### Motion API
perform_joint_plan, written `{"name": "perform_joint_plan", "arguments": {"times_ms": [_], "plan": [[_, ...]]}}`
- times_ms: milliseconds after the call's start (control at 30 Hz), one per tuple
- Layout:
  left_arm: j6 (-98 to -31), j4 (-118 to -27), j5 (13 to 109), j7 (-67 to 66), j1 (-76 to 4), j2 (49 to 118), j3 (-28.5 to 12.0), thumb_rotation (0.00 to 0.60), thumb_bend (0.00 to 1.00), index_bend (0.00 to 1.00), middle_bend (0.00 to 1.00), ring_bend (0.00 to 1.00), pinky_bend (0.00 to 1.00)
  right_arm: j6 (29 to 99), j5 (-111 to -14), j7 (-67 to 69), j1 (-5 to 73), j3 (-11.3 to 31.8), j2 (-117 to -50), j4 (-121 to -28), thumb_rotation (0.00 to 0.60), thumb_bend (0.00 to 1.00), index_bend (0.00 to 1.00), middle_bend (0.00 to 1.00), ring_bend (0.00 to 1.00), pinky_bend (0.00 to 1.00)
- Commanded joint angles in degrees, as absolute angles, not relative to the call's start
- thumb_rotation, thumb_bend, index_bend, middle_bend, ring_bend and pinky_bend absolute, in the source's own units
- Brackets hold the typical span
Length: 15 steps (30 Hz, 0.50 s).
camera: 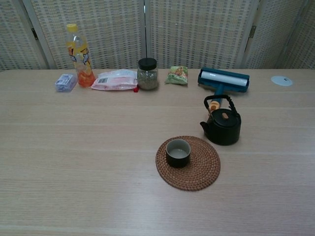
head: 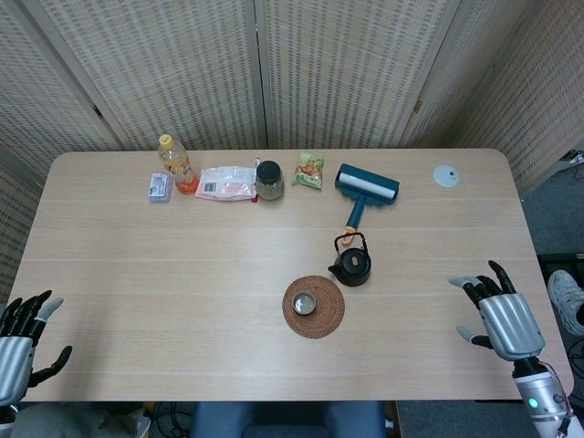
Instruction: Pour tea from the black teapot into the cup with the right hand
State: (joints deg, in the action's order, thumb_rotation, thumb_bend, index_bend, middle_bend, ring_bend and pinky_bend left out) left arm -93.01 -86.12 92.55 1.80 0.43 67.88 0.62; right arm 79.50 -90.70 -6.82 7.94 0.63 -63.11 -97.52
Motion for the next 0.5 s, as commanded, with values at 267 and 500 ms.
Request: {"name": "perform_joint_plan", "arguments": {"times_ms": [267,500], "plan": [[-92.98,-86.19,92.49,1.89,0.47,67.69,0.61,0.6,0.29,0.15,0.07,0.09,0.03,78.97,-90.06,-8.02,8.58,0.98,-63.28,-97.65,0.6,0.02,0.27,0.3,0.27,0.44],[-92.71,-86.12,92.59,1.85,0.36,67.88,0.7,0.6,0.29,0.15,0.07,0.09,0.03,79.22,-90.22,-7.8,8.65,0.97,-63.44,-97.28,0.6,0.02,0.27,0.3,0.27,0.44]]}}
